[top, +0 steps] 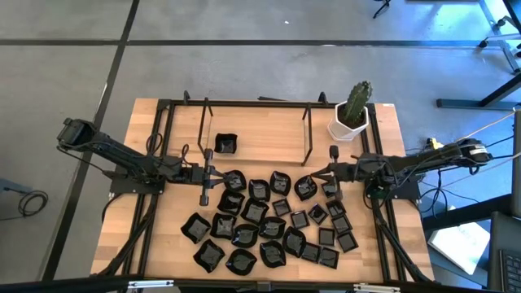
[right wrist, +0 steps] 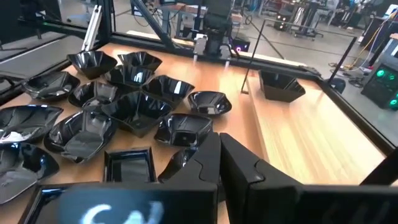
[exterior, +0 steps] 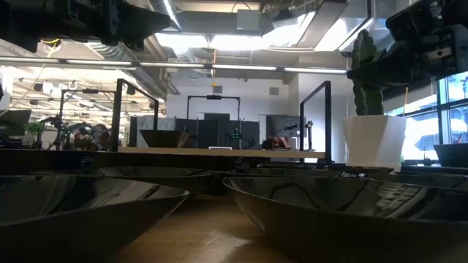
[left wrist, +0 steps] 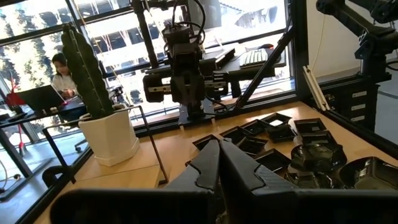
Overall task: Pick & Place Mini shaped plates
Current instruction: Put the leaf-shaped plate on the shelf
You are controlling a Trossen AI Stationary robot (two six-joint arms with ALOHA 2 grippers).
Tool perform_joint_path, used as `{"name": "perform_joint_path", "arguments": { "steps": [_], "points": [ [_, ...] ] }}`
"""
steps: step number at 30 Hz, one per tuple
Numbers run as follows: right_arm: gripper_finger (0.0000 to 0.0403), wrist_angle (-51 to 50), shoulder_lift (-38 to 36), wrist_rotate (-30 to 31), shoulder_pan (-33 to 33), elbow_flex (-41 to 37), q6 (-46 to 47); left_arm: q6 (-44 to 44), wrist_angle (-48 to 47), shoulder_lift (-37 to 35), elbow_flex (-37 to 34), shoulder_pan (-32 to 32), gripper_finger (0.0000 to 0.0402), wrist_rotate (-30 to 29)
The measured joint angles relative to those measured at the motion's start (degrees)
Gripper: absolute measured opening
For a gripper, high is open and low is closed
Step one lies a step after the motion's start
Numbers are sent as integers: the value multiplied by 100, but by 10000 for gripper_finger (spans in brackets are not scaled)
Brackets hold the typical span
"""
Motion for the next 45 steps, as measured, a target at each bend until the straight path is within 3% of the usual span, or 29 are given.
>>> {"name": "perform_joint_path", "arguments": {
  "steps": [45],
  "points": [
    [7, 80, -2, 0, 0, -11, 2, 295, 0, 0, 0, -2, 5, -19]
  ]
}}
